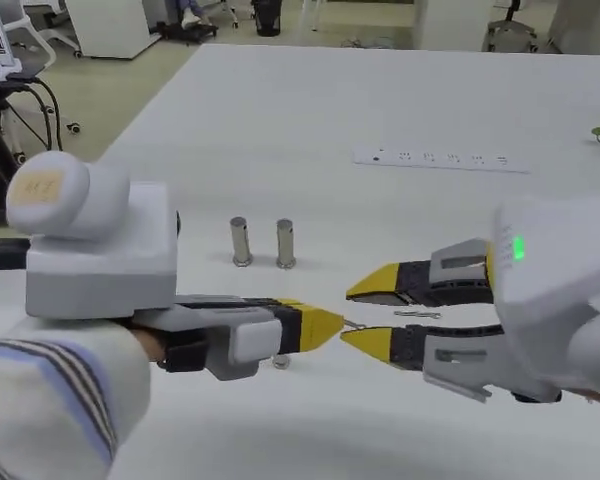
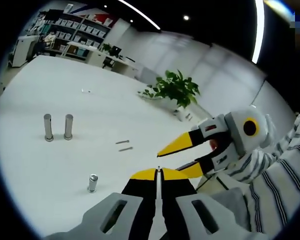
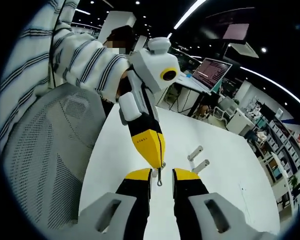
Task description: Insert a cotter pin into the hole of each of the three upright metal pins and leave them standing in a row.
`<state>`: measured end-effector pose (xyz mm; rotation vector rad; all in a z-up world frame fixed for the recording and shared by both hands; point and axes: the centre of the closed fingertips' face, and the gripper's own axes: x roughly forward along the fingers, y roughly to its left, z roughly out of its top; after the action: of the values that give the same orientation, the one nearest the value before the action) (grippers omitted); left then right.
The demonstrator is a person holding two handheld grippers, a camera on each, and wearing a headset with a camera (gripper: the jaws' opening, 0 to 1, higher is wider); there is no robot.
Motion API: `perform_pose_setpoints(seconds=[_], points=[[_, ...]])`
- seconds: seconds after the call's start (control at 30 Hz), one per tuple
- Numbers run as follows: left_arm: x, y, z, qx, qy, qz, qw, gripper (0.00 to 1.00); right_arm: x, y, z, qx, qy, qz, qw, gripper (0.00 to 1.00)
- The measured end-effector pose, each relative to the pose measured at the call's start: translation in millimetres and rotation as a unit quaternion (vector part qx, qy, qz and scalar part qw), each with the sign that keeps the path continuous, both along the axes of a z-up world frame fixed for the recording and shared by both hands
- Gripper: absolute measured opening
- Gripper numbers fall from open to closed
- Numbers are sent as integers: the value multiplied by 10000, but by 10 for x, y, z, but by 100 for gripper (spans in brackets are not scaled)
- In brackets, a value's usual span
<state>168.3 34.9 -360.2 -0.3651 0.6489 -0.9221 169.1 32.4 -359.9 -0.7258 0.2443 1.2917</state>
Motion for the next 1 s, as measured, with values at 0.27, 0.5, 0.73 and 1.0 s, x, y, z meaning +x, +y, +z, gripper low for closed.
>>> perform_pose_setpoints(seconds=[0.27, 0.5, 0.73, 1.0], points=[[-54, 34, 48, 243, -705, -275, 9968, 0, -36, -59, -88, 646, 1317, -395, 9884, 16], [-169, 0, 46, 347, -1001, -646, 9923, 0, -96, -80, -210, 815, 2054, -524, 9739, 11], [-237, -33, 72, 204, -1103, -807, 9904, 0, -240, -45, -253, 755, 2249, -399, 9706, 8], [-318, -9, 4, 334, -1187, -1031, 9870, 0, -323, -5, -230, 756, 2297, -246, 9700, 0]])
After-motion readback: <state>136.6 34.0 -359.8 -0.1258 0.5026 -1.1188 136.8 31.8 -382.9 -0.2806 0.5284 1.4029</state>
